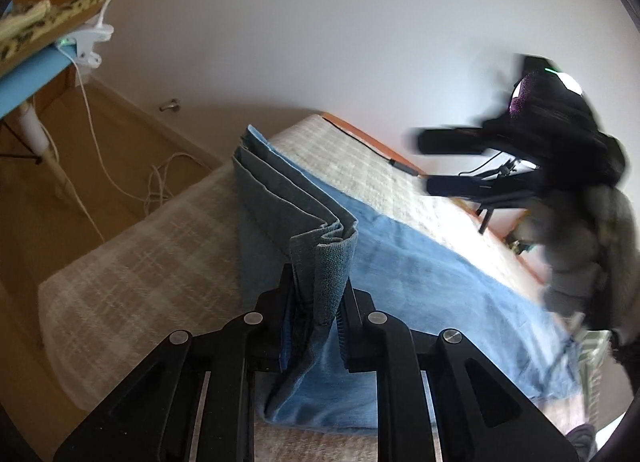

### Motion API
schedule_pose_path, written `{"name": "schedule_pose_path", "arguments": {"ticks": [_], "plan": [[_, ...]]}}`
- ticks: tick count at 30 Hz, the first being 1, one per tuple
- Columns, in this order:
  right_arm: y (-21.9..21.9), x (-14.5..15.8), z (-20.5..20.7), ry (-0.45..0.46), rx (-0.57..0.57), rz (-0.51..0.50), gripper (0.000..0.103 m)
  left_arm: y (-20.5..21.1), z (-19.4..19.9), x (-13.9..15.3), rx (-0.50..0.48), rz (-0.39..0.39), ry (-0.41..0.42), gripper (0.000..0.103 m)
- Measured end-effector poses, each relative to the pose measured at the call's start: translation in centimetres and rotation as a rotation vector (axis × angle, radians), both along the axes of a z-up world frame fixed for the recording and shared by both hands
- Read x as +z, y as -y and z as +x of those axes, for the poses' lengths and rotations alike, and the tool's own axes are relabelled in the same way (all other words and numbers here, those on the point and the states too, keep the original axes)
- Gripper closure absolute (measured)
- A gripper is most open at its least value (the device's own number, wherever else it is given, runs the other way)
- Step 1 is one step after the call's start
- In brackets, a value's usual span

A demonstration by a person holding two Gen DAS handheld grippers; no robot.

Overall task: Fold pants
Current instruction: 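Close the left gripper on the leg hem end of the jeans, then close the right gripper on the leg hems while the left gripper holds them up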

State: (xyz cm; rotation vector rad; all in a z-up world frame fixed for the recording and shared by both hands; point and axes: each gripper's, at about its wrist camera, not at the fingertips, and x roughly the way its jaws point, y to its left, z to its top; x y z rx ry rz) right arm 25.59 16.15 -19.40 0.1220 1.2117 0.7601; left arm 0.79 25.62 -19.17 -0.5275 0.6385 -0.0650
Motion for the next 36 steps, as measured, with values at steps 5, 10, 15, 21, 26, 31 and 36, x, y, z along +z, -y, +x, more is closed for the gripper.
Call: {"name": "schedule_pose_path", "arguments": {"ticks": [5,10,15,21,26,31,36], "plan": [[-6.2,-3.2,2.7,-0.086,0.050,-0.030,0.037,-0.2,0.3,0.3,-0.019,-0.017,0.023,0.087],[-11.5,-4.7,3.7,-0.073,0.131,-0.141,0.037,1.6,0.8,0.7,-0.072,0.059,0.041,0.087],[-15.1,-5.6,4.0,-0.041,0.223,-0.286,0.037,3.1,1.2,0.9,-0.120,0.098,0.049,0.087],[-15.8,-7.5,4.3,-0.007,0.258,-0.463,0.045,3.5,1.2,1.0,-0.145,0.113,0.053,0.087],[-14.7,-7.6,4.1,0.030,0.269,-0.514,0.081,4.1,1.3,1.4,-0.165,0.124,0.060,0.087],[-11.1,-4.8,4.8,0.040,0.197,-0.394,0.096,3.9,0.9,2.4,-0.194,0.084,0.090,0.088],[-6.4,-1.8,4.4,0.057,0.126,-0.297,0.097,4.9,0.9,3.8,-0.250,-0.031,0.114,0.088]]}}
